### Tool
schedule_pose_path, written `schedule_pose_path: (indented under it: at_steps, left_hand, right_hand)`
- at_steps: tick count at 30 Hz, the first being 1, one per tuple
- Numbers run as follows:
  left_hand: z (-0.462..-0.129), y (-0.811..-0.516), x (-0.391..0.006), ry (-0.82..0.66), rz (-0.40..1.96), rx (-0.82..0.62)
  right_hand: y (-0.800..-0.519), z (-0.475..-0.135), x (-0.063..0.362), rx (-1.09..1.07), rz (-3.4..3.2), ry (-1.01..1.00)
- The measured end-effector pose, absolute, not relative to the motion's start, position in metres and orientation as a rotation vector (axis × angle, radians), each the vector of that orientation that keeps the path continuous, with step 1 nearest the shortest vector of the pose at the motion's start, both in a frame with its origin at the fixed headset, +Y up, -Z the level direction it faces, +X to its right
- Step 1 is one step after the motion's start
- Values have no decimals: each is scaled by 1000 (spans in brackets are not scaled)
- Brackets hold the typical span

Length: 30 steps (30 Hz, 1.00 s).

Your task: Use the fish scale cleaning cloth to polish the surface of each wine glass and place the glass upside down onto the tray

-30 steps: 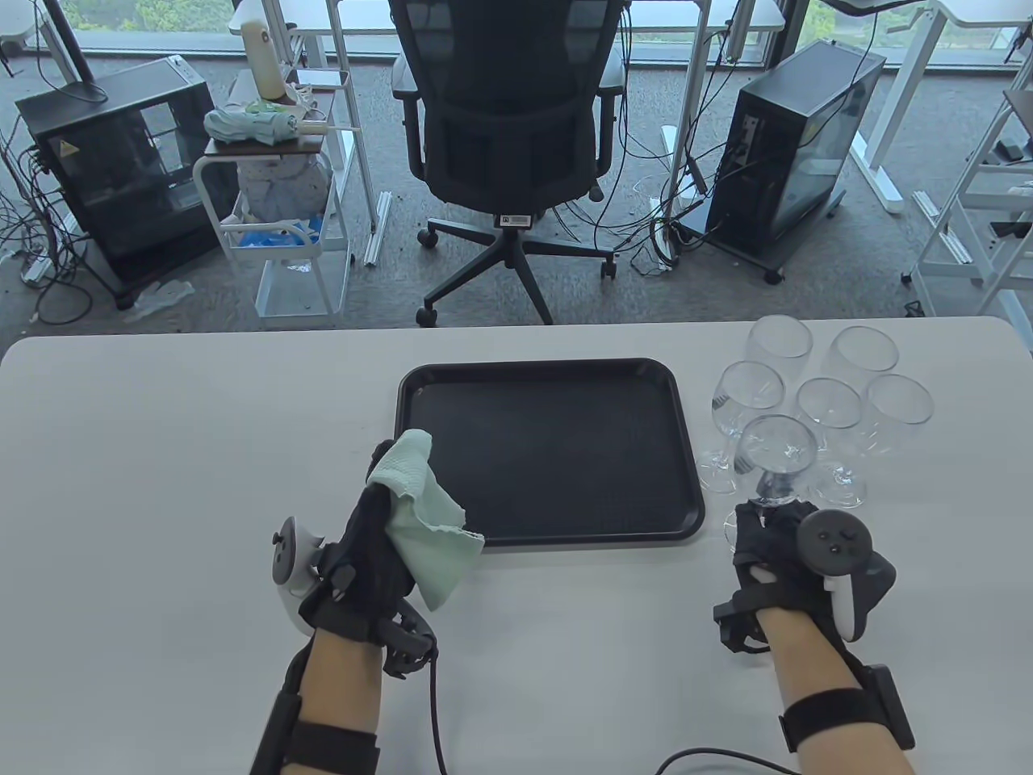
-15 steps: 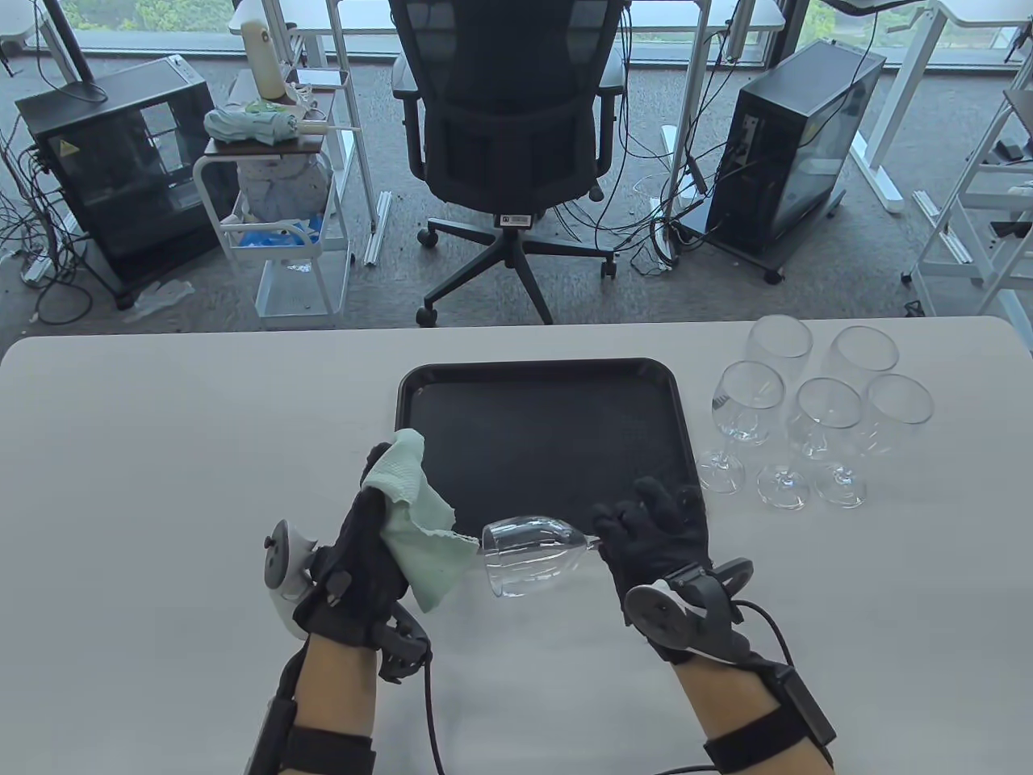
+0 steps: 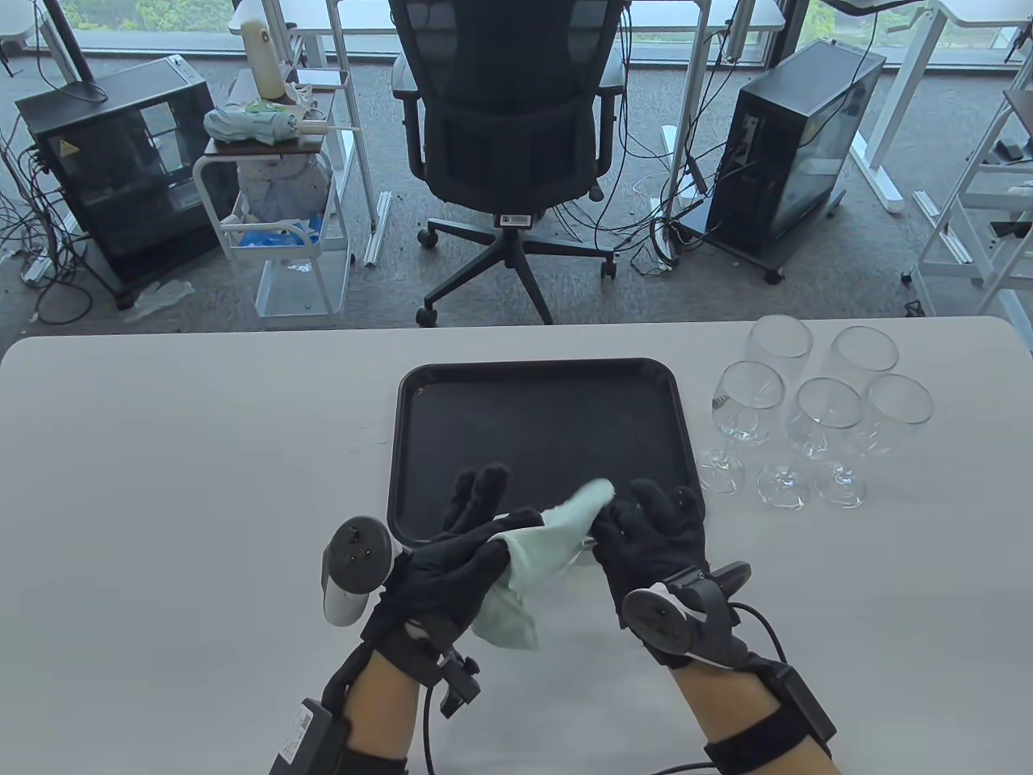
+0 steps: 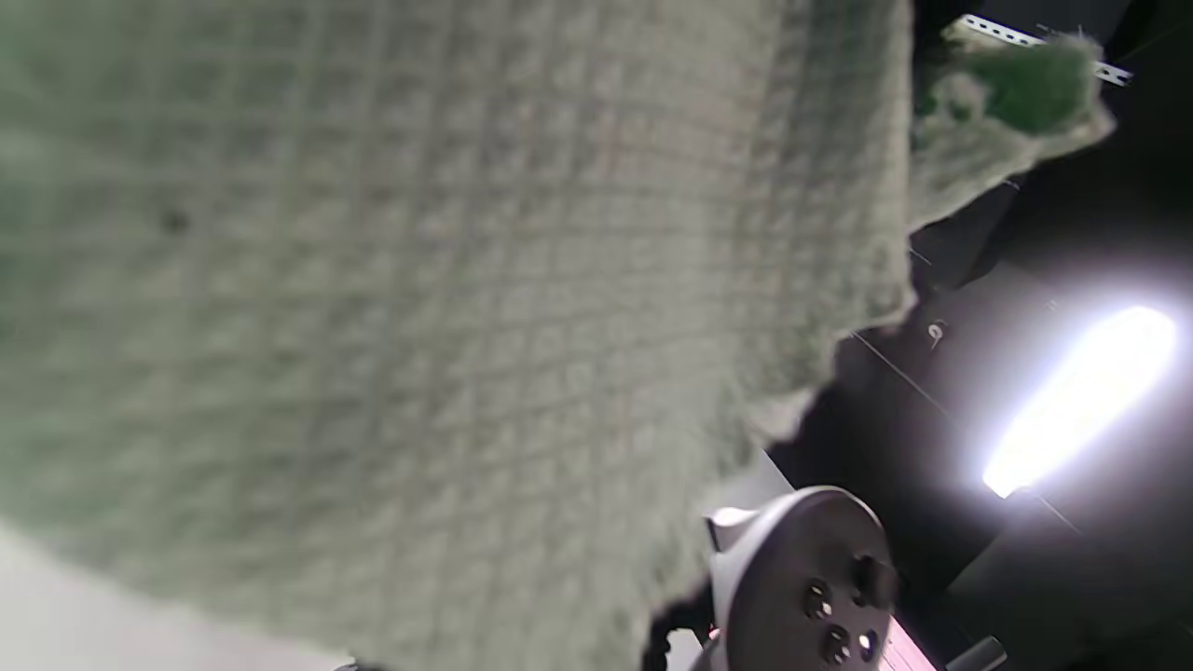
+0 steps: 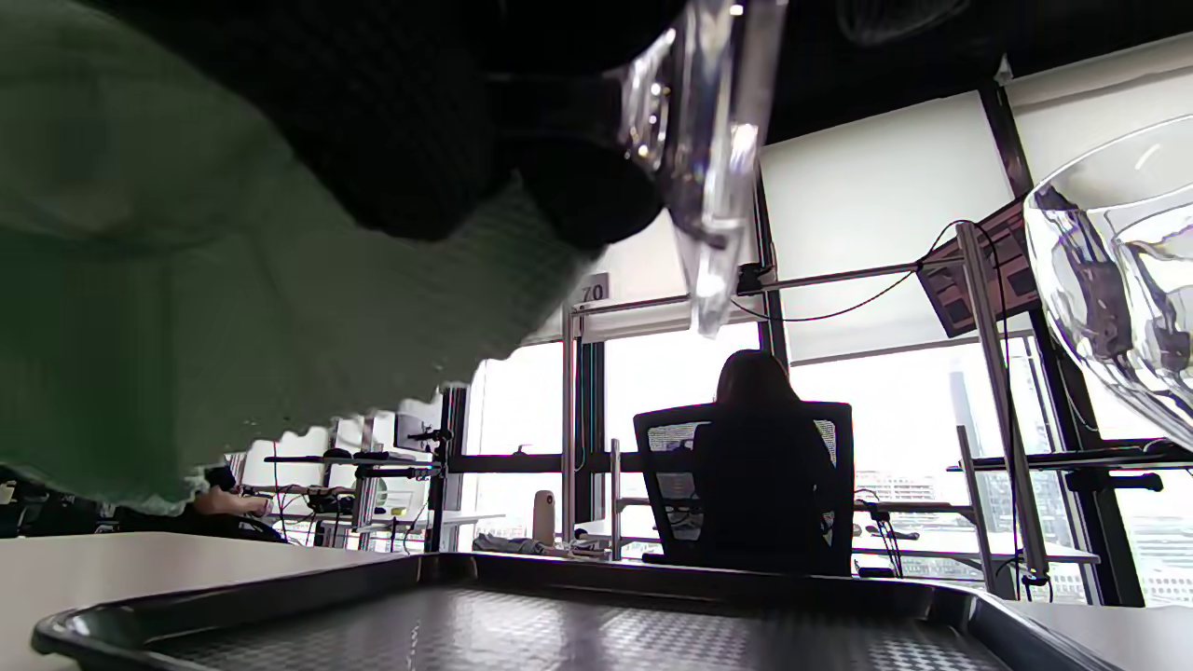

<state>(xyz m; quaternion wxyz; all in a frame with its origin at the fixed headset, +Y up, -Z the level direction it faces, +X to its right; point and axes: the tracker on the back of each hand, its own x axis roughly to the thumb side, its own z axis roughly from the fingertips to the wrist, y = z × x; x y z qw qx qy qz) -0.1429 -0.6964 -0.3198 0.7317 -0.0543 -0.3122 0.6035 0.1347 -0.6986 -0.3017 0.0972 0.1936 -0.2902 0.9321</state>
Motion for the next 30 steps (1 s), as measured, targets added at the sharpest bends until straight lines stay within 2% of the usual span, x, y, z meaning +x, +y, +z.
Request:
schedule_pose_path:
  at_steps: [2, 4, 6, 8, 10, 12, 16, 18, 21, 25, 27, 28, 30]
  left_hand:
    - [-322, -704, -144, -692, 1392, -107]
    - [-320, -709, -140, -653, 1418, -32]
    - [-318, -710, -136, -634, 1305, 70]
    - [-315, -714, -135, -583, 1232, 242]
    - [-313, -716, -135, -553, 1299, 299]
    - [-312, -713, -140, -526, 1271, 355]
    - [-314, -712, -155, -459, 1339, 392]
    - [-315, -714, -162, -431, 1397, 389]
    - [-317, -713, -162, -467, 1397, 351]
    - [-314, -711, -156, -514, 1387, 350]
    - [-311, -708, -152, -555, 1342, 379]
    - [-310, -706, -151, -580, 1312, 389]
    - [-310, -703, -155, -583, 1223, 423]
  right_hand:
    - [-697, -298, 135, 594, 2750, -901]
    - [-695, -294, 135, 593, 2711, -906]
    - [-691, -290, 134, 602, 2677, -916]
    - [-688, -287, 133, 622, 2660, -943]
    - [-687, -286, 132, 628, 2650, -949]
    - [-687, -287, 133, 686, 2599, -912]
    - [-689, -296, 149, 688, 2332, -759]
    - [-697, -309, 164, 637, 2172, -602]
    - [-711, -325, 177, 625, 1918, -367]
    - [-713, -332, 178, 641, 1825, -283]
    - [-718, -330, 176, 507, 1730, -279]
    - [-719, -330, 175, 457, 1698, -211]
    - [-725, -326, 173, 341, 1651, 45]
